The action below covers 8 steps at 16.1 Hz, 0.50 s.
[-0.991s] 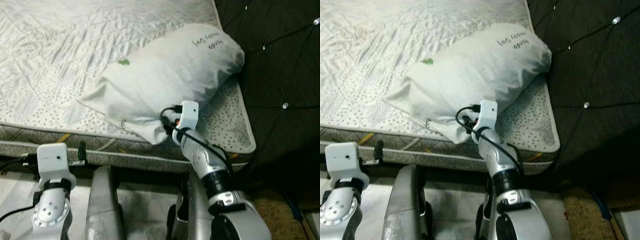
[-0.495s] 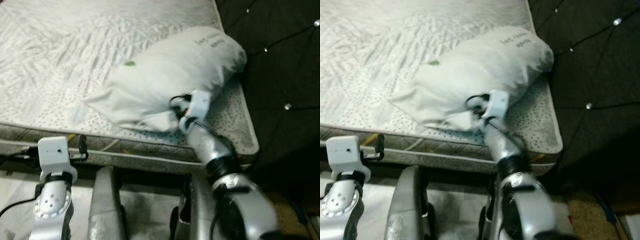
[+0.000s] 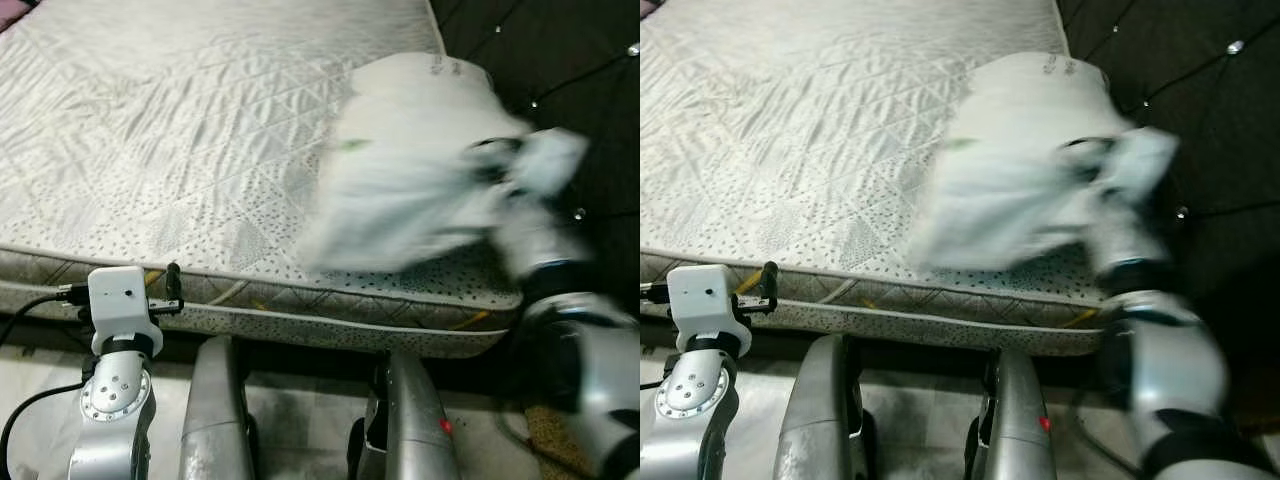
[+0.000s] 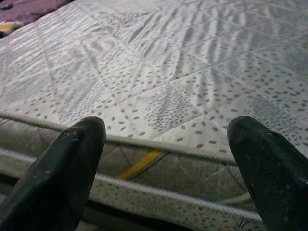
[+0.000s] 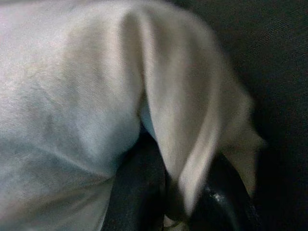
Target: Clean up the room
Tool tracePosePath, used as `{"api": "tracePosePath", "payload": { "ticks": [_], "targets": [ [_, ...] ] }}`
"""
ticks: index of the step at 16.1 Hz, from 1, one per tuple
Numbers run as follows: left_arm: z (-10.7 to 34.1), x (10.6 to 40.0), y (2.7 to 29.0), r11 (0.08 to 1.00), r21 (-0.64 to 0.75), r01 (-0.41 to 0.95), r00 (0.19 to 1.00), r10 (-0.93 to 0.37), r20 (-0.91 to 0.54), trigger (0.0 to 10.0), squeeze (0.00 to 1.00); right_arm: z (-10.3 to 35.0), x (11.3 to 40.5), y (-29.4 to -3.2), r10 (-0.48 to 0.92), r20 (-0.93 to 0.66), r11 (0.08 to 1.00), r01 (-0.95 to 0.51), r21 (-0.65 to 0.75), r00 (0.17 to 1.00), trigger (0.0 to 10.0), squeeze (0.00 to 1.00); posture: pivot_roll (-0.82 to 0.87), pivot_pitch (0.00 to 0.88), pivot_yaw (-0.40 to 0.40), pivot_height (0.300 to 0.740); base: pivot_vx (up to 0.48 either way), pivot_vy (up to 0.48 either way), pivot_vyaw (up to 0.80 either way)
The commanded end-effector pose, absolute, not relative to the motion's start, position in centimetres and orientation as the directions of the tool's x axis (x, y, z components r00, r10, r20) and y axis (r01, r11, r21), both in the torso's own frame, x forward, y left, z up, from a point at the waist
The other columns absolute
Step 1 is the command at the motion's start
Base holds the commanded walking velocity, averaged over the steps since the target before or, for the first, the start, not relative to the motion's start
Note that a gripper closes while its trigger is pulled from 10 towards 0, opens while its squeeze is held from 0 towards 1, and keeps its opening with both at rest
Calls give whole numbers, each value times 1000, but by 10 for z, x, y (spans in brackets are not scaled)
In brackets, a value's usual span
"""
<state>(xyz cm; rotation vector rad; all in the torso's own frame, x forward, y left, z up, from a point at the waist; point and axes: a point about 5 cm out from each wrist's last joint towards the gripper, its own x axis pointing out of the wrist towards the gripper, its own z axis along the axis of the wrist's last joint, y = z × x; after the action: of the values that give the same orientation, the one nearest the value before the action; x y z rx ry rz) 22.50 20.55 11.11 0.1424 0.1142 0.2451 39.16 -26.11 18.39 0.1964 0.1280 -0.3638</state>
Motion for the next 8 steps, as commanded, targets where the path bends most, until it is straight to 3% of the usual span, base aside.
{"api": "tracePosePath", "payload": {
  "ticks": [1, 4, 6, 8],
  "targets": [
    [111, 226, 203, 962, 147, -230, 966, 245, -89, 10000, 0, 213, 393, -274, -395, -33, 904, 395, 164, 918, 0, 0, 96, 26, -58, 541, 0, 0, 0],
    [110, 227, 204, 961, 143, -235, 965, 249, -86, 10000, 0, 197, 373, -303, -472, -5, 880, 471, 67, 882, 0, 0, 86, 25, -58, 541, 0, 0, 0],
    [109, 228, 205, 962, 144, -234, 965, 247, -85, 10000, 0, 168, 357, -295, -439, -26, 898, 440, 21, 898, 0, 0, 77, 25, -51, 541, 0, 0, 0],
    [109, 229, 205, 963, 148, -226, 967, 240, -85, 10000, 0, 129, 327, -262, -357, -95, 933, 360, 13, 929, 0, 0, 75, 26, -46, 541, 0, 0, 0]
  ]
}}
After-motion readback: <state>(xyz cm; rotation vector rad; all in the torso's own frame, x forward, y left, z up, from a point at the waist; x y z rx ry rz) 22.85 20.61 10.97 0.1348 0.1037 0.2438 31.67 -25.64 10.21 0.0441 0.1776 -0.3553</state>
